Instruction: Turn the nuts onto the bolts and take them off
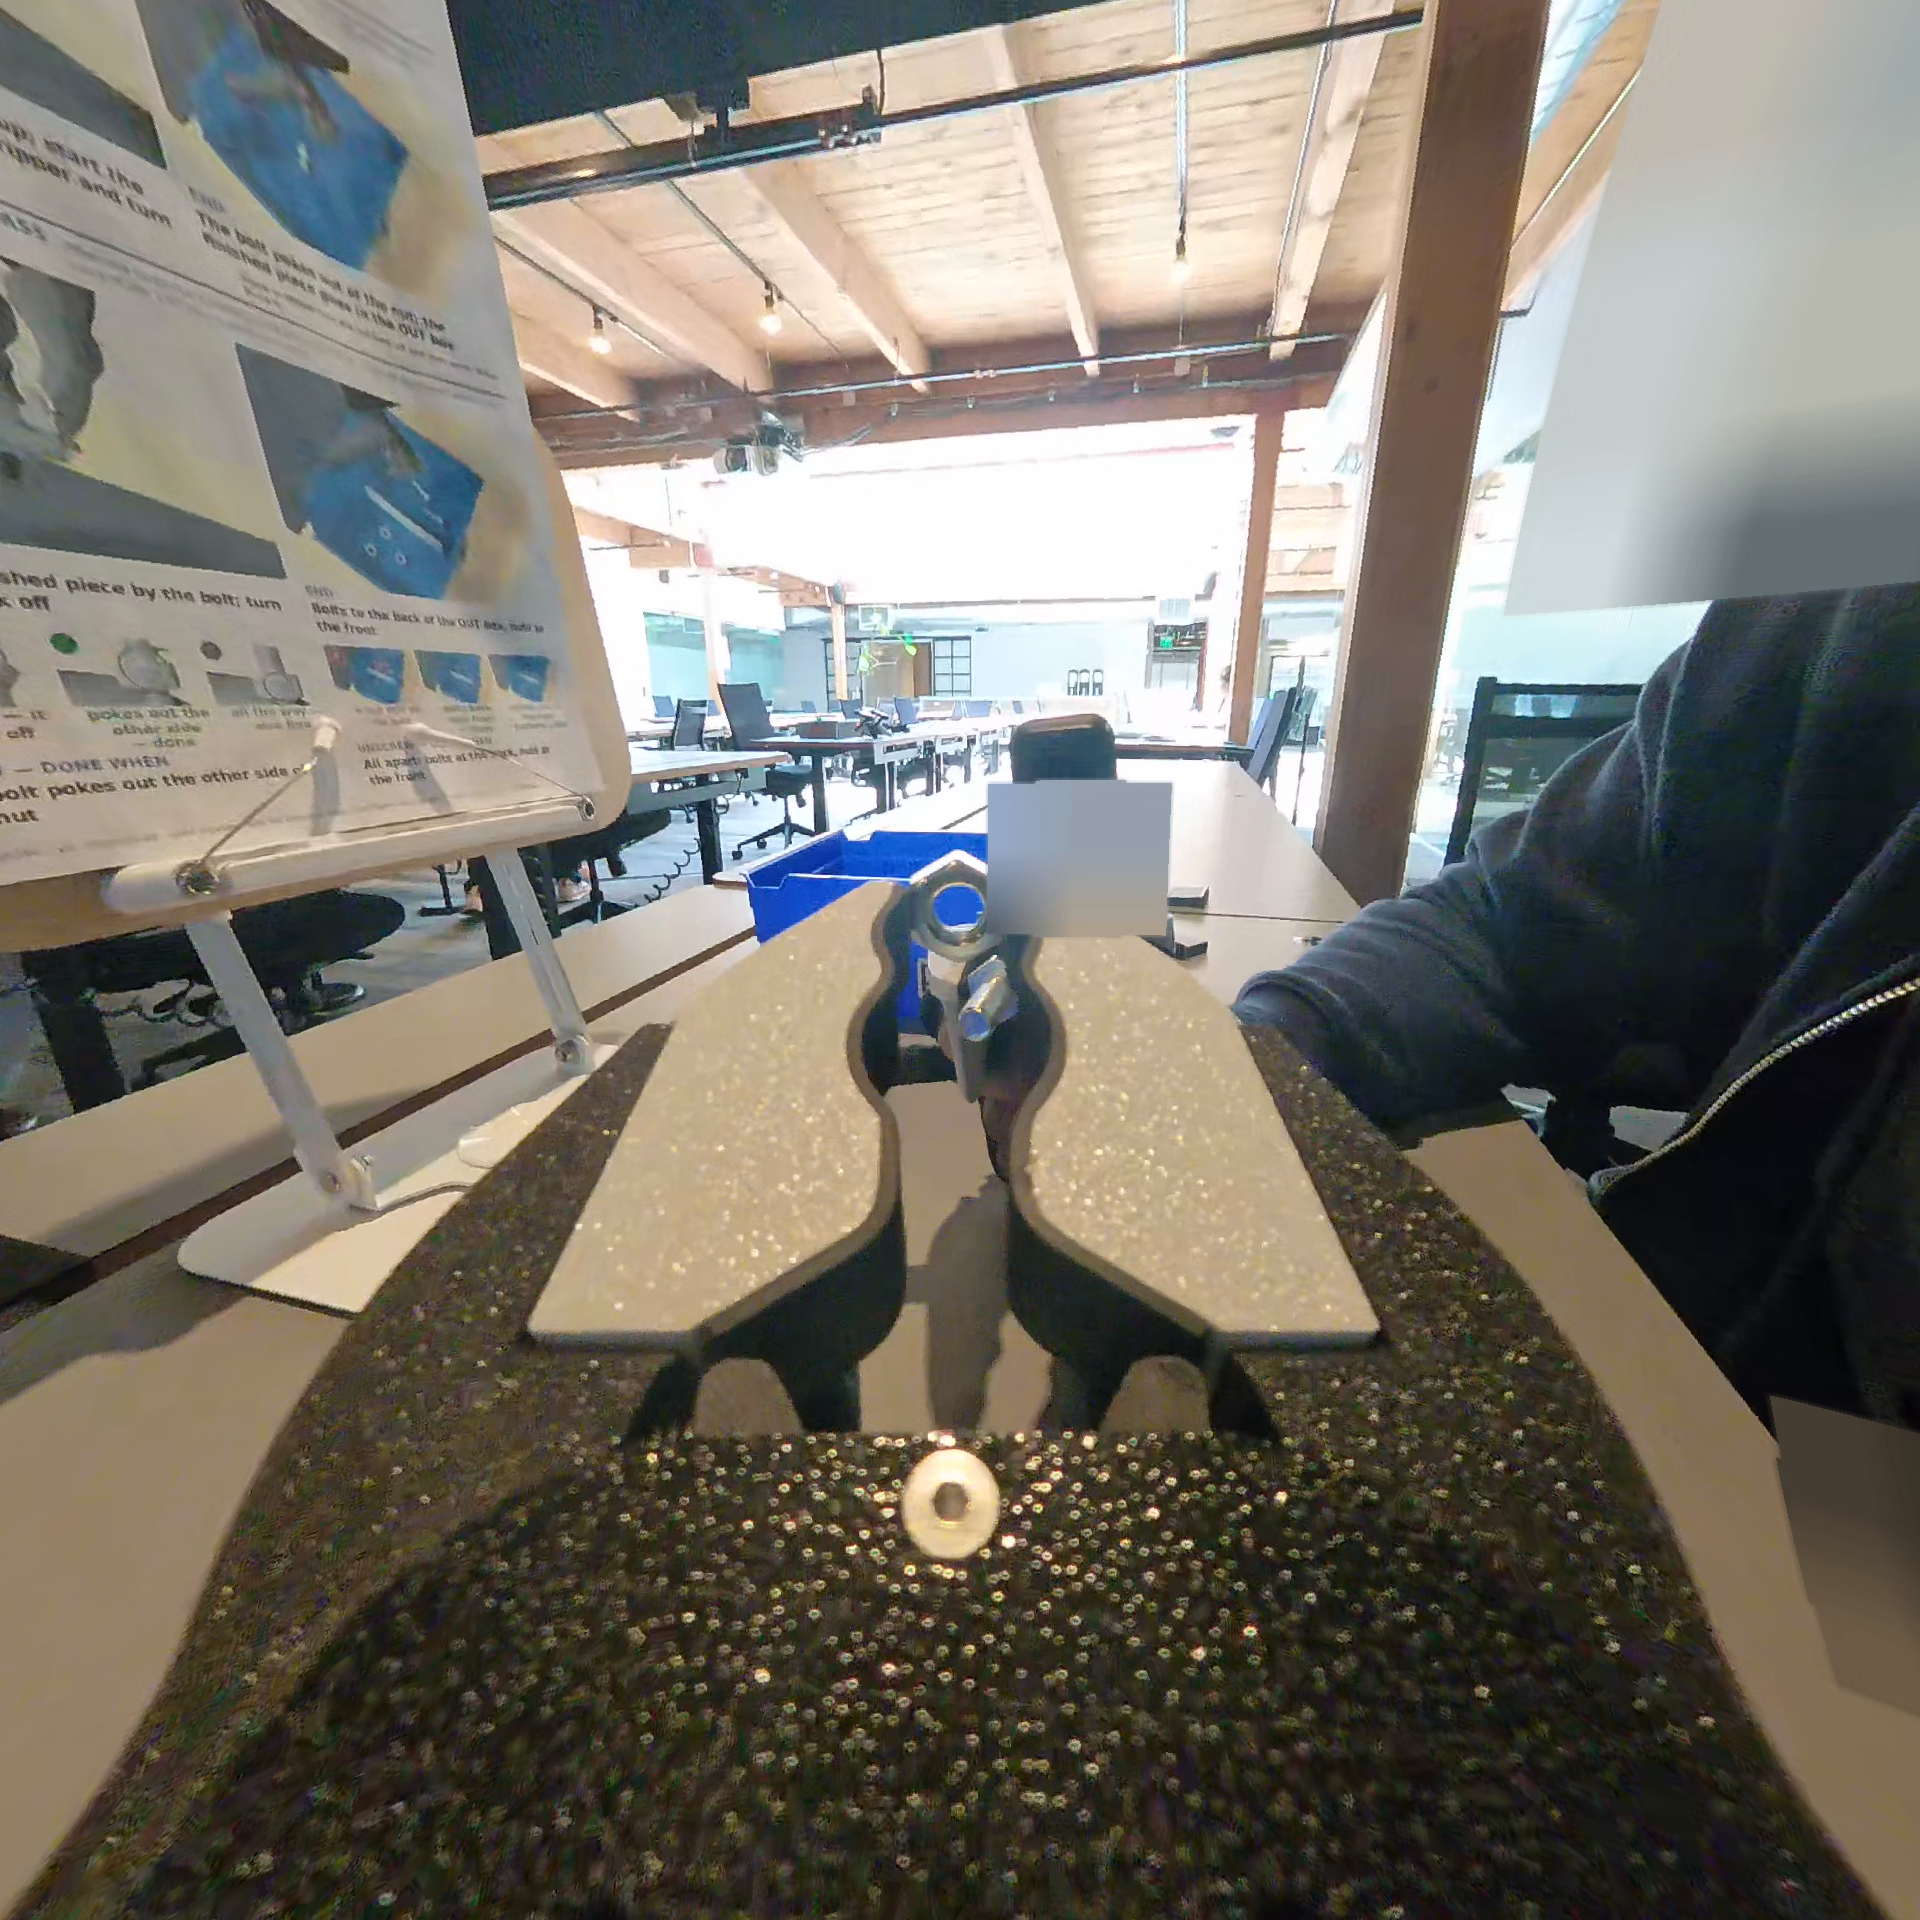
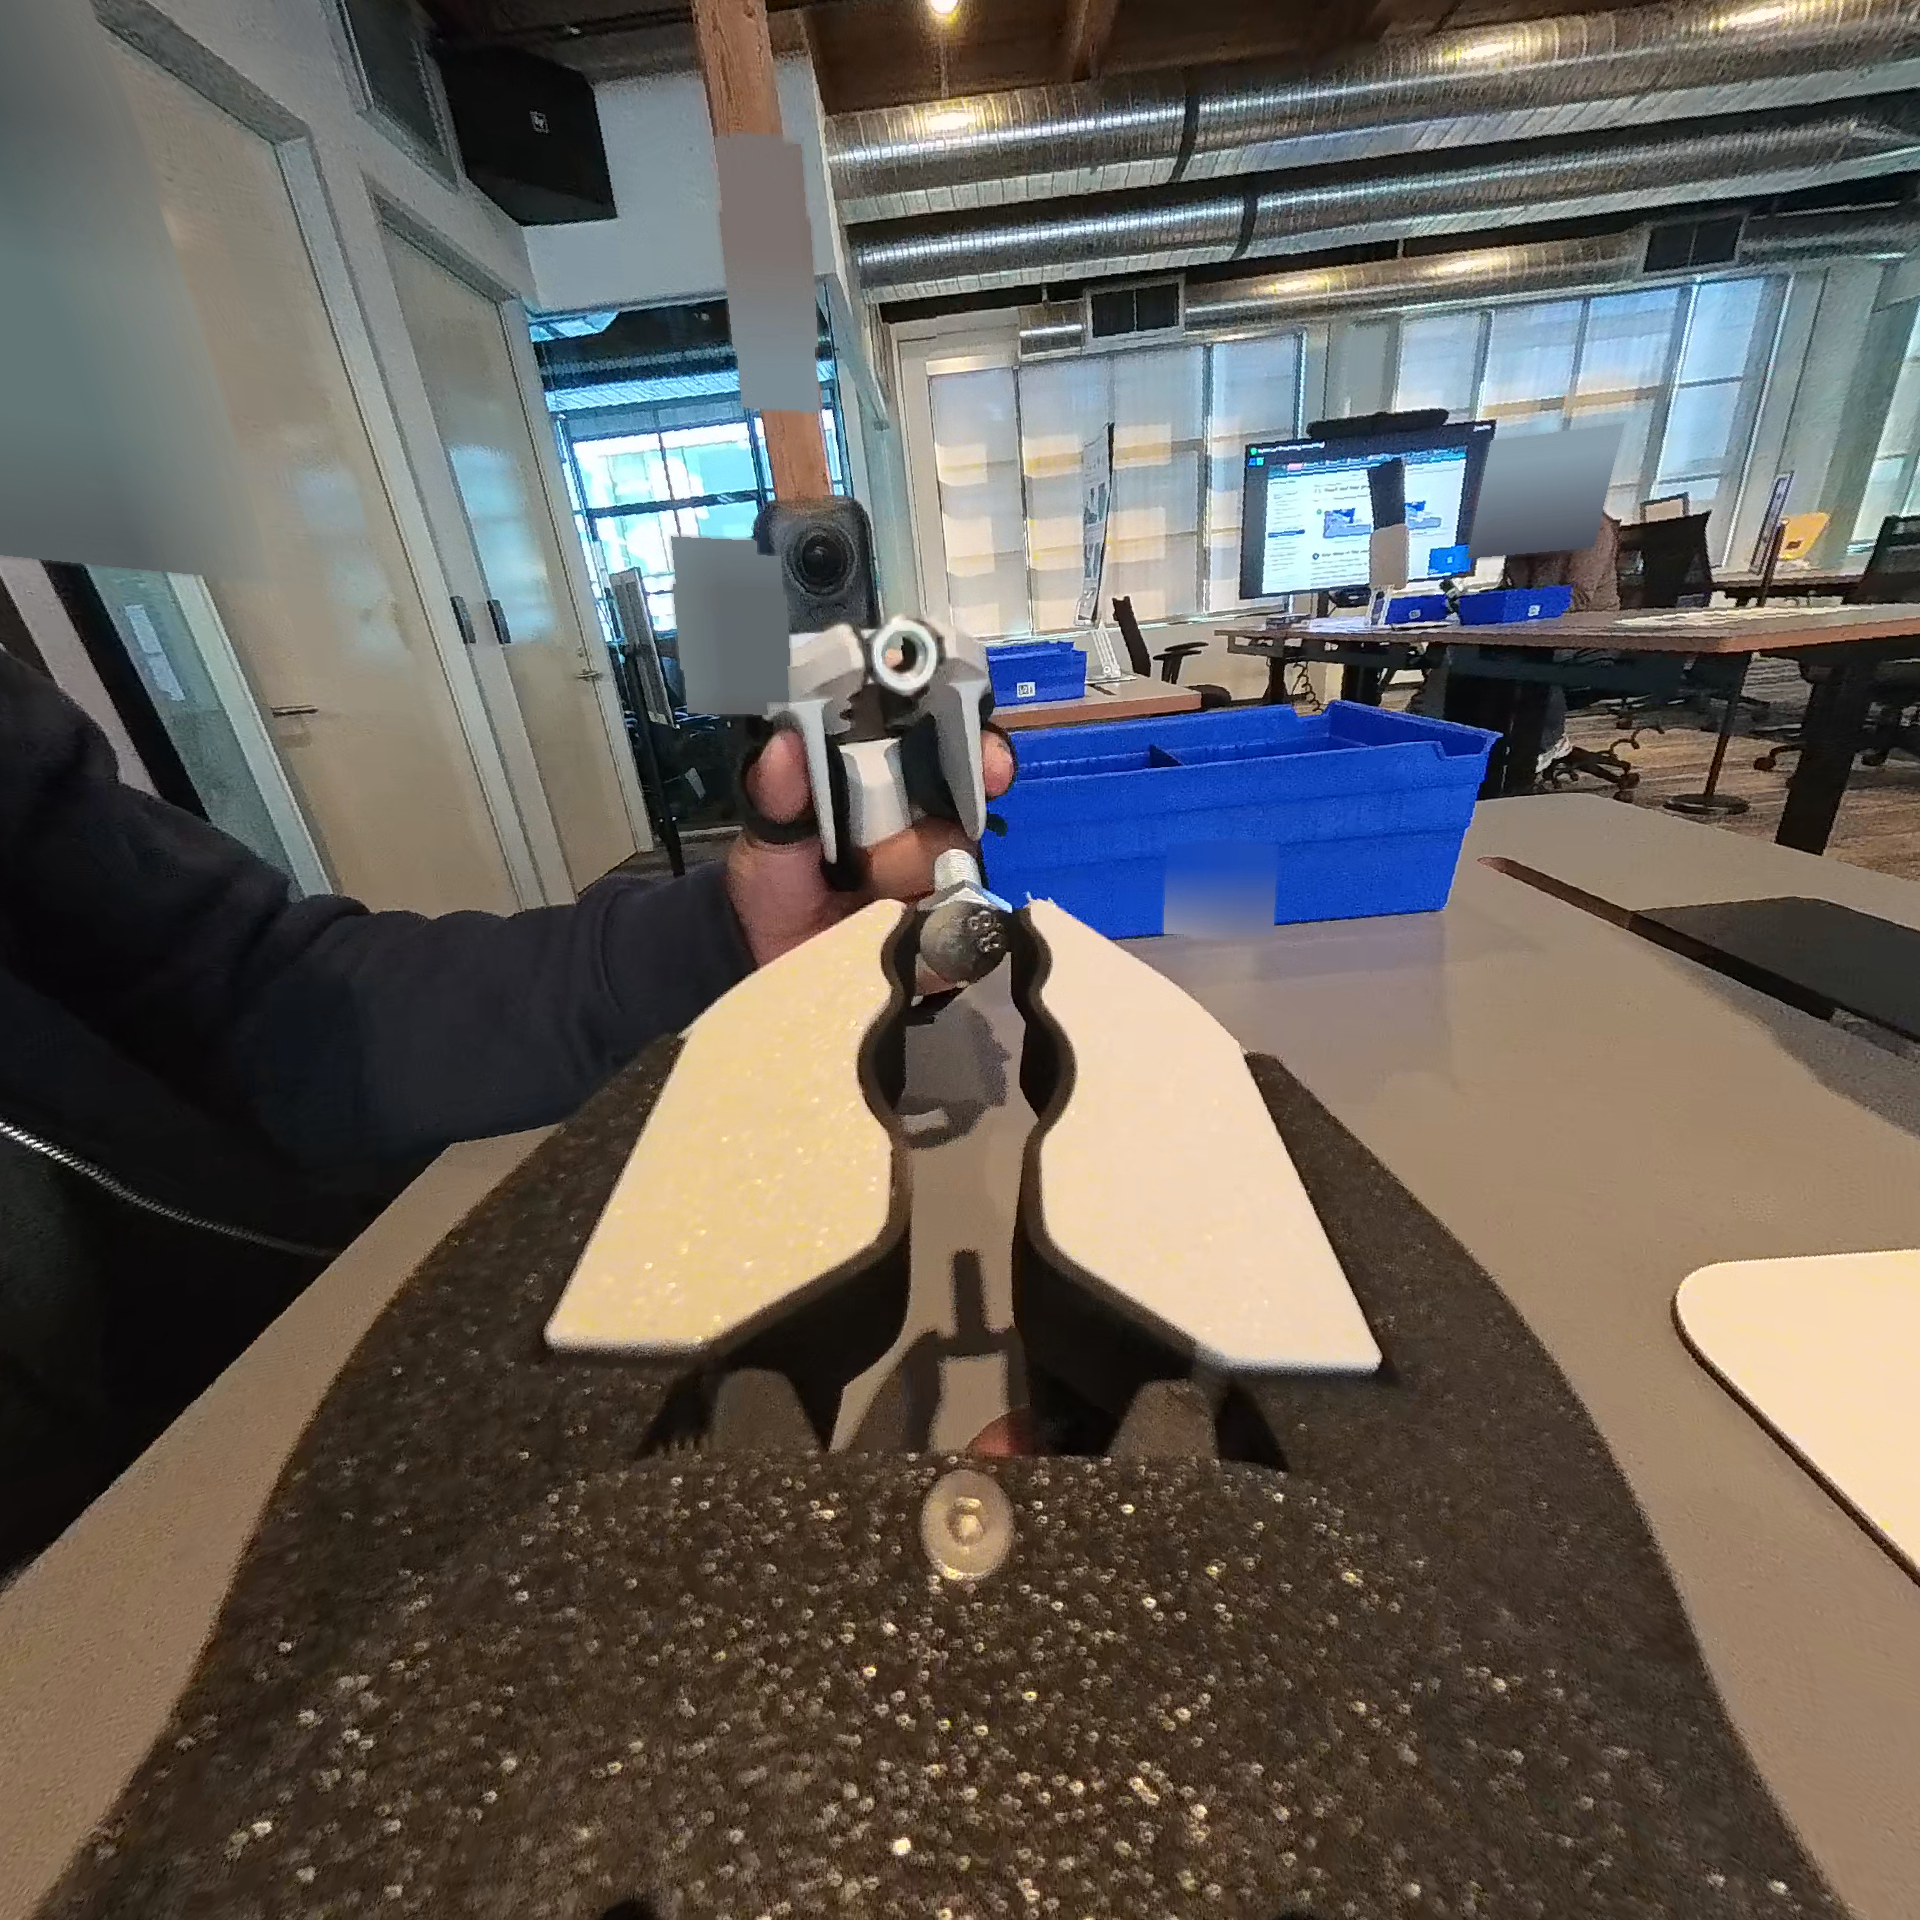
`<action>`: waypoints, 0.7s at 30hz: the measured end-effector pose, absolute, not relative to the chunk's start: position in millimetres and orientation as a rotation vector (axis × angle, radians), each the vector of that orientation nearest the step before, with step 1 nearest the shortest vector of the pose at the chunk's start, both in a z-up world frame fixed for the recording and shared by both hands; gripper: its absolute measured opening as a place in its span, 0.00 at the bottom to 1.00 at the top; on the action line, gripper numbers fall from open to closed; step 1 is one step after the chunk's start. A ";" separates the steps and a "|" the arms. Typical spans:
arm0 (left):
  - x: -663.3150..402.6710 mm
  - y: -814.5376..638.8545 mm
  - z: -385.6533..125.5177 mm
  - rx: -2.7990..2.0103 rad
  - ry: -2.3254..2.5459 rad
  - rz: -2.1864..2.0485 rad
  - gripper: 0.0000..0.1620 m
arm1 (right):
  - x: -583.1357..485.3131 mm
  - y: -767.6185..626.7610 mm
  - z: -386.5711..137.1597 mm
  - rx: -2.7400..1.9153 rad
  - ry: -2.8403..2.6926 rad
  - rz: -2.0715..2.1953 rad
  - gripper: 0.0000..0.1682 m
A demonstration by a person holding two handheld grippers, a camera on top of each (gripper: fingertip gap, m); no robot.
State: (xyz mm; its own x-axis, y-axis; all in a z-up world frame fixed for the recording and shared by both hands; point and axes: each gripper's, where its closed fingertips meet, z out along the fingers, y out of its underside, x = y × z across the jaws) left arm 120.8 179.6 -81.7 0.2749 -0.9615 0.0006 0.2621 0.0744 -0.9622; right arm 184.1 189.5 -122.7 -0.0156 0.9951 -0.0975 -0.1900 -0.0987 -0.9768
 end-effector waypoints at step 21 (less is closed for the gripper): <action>131.2 179.6 -93.9 -1.146 0.871 -1.122 0.10 | 183.9 187.6 -122.8 -1.132 -1.019 1.391 0.09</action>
State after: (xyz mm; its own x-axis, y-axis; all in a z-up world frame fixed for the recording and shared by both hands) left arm 131.2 179.6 -93.9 0.2418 -0.9701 0.0214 0.2199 0.0333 -0.9750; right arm 183.9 187.6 -122.8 -0.0289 0.9936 -0.1092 -0.1952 -0.1128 -0.9743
